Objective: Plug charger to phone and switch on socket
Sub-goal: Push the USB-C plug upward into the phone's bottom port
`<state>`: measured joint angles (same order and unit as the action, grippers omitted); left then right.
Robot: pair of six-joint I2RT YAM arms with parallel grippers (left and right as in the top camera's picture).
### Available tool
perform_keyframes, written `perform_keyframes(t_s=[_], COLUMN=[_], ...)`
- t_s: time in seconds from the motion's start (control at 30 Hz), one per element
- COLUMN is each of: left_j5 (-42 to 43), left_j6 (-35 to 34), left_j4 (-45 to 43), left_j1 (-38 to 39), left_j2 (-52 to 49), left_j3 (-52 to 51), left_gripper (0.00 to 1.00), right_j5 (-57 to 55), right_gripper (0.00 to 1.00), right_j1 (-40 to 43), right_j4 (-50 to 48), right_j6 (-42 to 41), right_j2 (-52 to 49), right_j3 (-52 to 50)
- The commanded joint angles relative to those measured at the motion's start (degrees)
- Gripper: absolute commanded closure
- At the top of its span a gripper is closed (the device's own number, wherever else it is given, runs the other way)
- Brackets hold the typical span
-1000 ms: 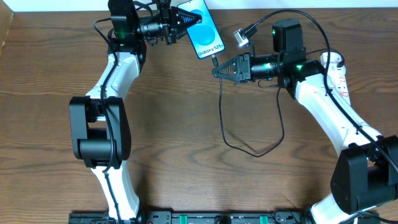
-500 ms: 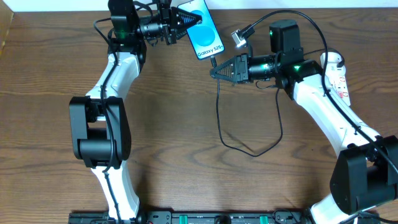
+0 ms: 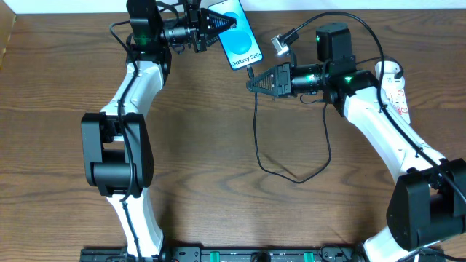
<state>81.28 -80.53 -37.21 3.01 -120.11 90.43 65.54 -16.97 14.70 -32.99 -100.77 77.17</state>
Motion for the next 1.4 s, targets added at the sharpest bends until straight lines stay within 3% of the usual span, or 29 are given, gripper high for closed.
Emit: perform_keyframes(t_s=[0.0, 0.87, 1.37], left_j5=[3.39, 6.19, 6.14], left_j6=[0.79, 1.01, 1.03], left_j4=[-0.66, -0.68, -0.66], left_j1=[0.35, 0.37, 0.15], left_j2=[1.4, 1.4, 1.4], left_j3=[0.55, 0.55, 0.55], left_gripper=[0.93, 0.93, 0.93], right_j5=[-2.23, -5.07, -4.48], right_gripper=[0.99, 0.99, 0.97], right_j1=[0.48, 0.48, 0.39], right_j4=[-0.74, -9.77, -5.62], right_j6=[-0.87, -7.15, -4.98], right_j2=[-0.39, -0.61, -0.61], right_j3=[-0.09, -0.09, -0.11])
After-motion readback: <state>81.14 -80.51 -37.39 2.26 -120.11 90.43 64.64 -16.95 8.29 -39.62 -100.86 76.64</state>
